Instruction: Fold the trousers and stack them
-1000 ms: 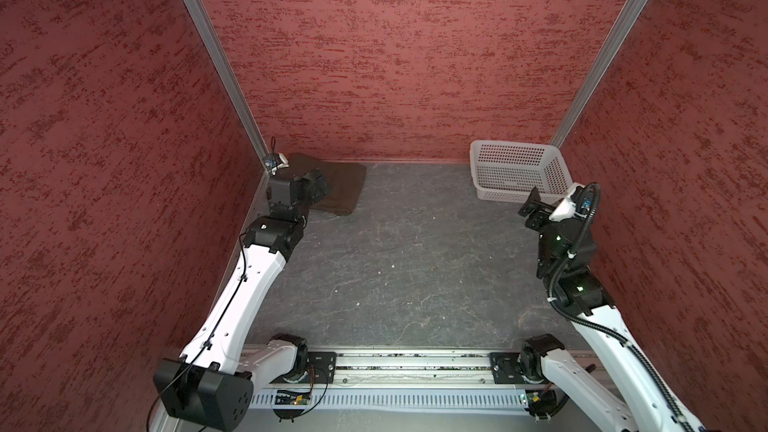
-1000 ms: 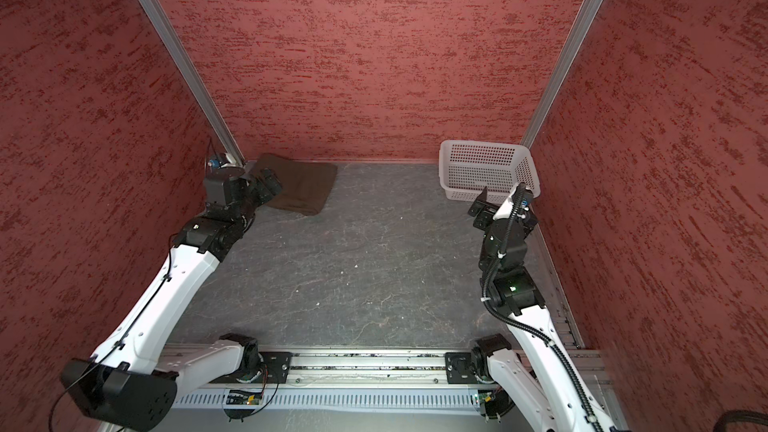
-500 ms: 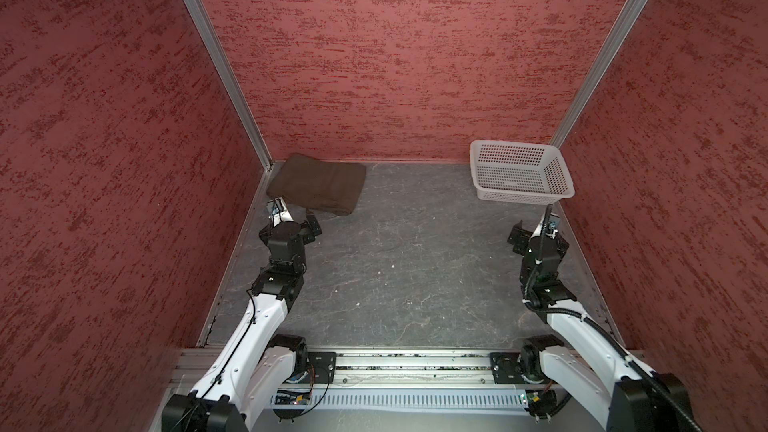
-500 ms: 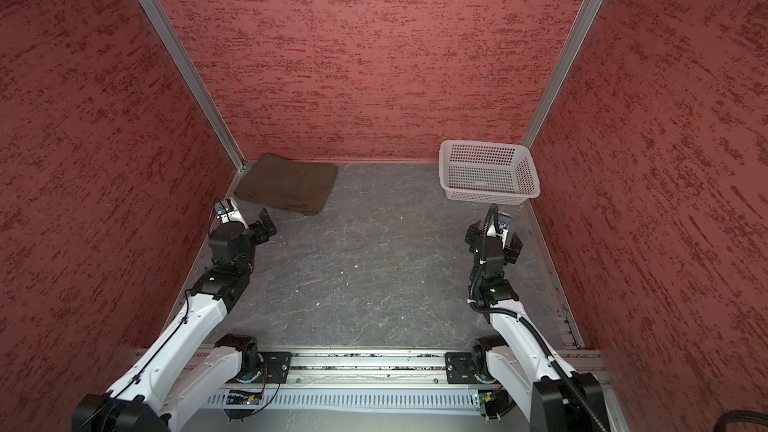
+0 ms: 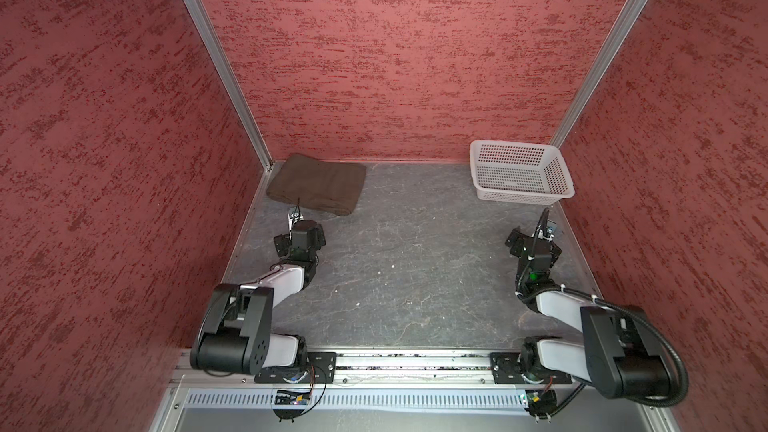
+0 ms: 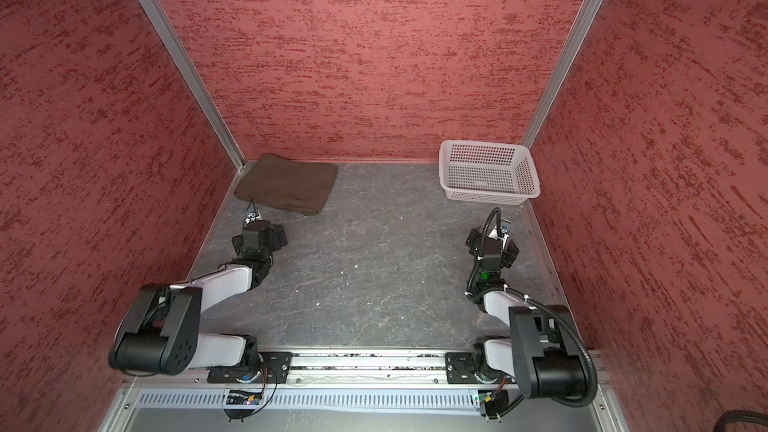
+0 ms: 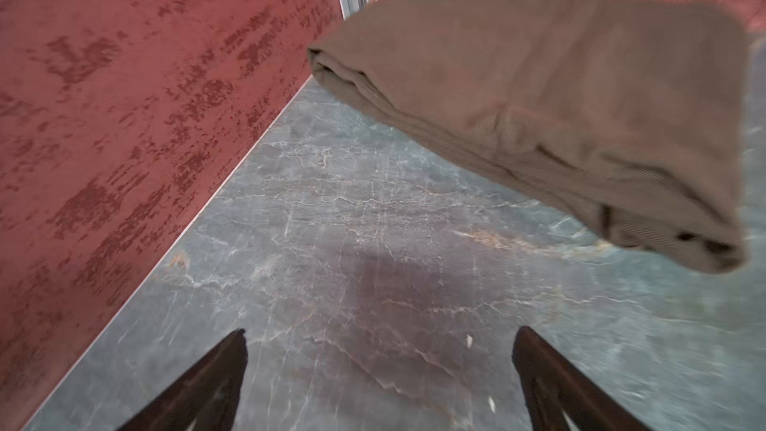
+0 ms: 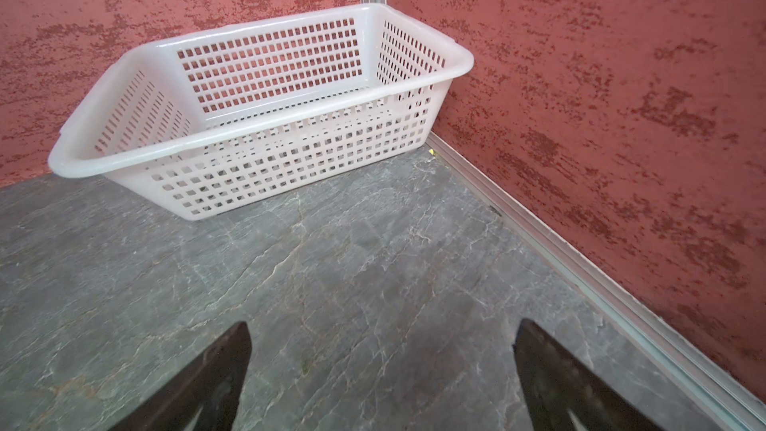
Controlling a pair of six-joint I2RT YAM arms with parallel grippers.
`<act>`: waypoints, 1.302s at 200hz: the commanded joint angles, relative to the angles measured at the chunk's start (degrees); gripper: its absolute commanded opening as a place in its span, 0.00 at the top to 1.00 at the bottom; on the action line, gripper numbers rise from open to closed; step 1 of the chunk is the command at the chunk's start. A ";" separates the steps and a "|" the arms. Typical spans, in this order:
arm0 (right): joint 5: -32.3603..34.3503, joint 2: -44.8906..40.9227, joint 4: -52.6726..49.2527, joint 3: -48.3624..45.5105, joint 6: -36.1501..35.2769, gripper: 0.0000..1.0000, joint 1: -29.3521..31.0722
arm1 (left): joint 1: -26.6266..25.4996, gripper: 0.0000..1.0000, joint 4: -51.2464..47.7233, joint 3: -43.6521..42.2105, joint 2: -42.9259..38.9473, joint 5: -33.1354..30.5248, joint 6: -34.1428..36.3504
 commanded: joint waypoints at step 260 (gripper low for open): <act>-28.44 13.93 22.73 1.43 -9.22 0.01 -4.73 | 6.36 0.01 29.62 -6.48 5.65 29.78 3.50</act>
